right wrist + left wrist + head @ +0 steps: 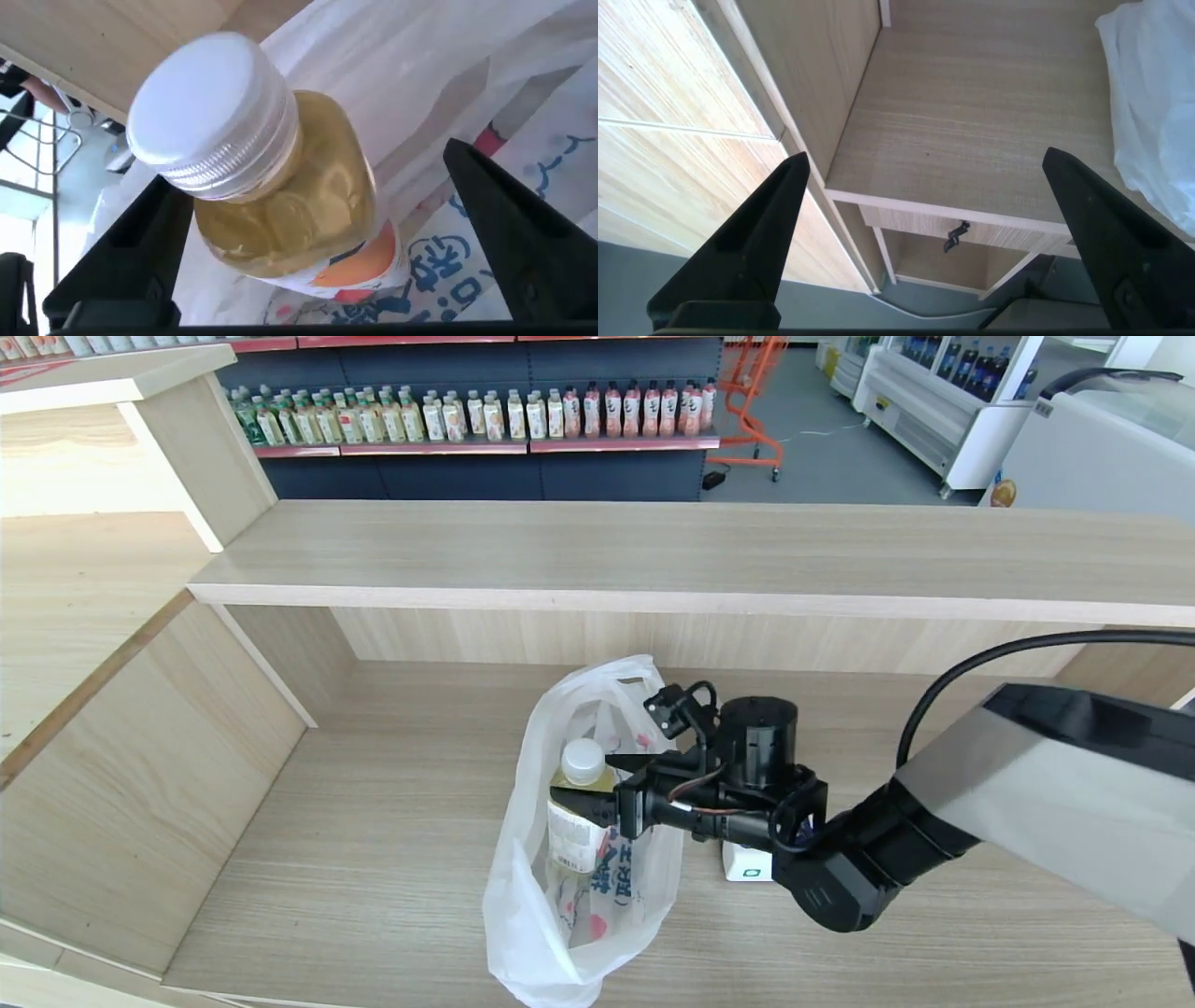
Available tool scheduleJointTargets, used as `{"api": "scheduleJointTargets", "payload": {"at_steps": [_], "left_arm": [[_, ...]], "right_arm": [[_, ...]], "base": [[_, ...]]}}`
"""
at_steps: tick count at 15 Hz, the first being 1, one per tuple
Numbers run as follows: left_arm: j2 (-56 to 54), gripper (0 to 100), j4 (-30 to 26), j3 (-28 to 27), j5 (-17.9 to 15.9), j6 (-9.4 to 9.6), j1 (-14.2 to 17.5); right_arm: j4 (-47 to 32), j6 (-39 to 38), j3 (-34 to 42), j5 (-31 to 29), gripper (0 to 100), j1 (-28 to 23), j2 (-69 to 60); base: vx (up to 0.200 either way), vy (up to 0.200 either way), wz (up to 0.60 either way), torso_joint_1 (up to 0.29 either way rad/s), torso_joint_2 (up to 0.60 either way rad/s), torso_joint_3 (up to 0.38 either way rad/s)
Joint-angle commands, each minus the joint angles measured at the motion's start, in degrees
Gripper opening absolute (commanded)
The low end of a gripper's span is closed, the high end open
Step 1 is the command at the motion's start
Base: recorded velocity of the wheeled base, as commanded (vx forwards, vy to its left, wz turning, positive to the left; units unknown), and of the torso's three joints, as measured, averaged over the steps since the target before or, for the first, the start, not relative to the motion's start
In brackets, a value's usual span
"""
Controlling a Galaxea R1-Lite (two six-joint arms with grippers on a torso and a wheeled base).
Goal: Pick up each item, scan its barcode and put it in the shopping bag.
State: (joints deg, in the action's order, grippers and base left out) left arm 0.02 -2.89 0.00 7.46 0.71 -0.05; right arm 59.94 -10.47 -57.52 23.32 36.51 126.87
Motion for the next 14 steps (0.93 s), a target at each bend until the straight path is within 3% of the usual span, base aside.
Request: {"api": "scheduleJointTargets", "payload": {"at_steps": [1,6,10,14], "left_arm": [[0.0,100,0.0,0.0,0.0,0.0,0.0],[0.0,100,0.0,0.0,0.0,0.0,-0.1],[0.0,100,0.0,0.0,0.0,0.0,-0.1],[0.0,100,0.0,0.0,0.0,0.0,0.0]], "right_arm": [[-6.1,-2.6,2.8,0.1,100,-2.5,-10.7],[-6.9,-5.5,12.5,0.1,100,-5.6,-20.3],[-19.6,-5.4,19.5,-0.2,100,-10.5,-36.2],[-31.5,-4.7,20.1,-0.4,100,-22.3,-48.1]], "base": [[0.0,0.0,0.0,0.0,0.0,0.0],[0.0,0.0,0.0,0.0,0.0,0.0],[0.0,0.0,0.0,0.0,0.0,0.0],[0.0,0.0,0.0,0.0,0.0,0.0]]}}
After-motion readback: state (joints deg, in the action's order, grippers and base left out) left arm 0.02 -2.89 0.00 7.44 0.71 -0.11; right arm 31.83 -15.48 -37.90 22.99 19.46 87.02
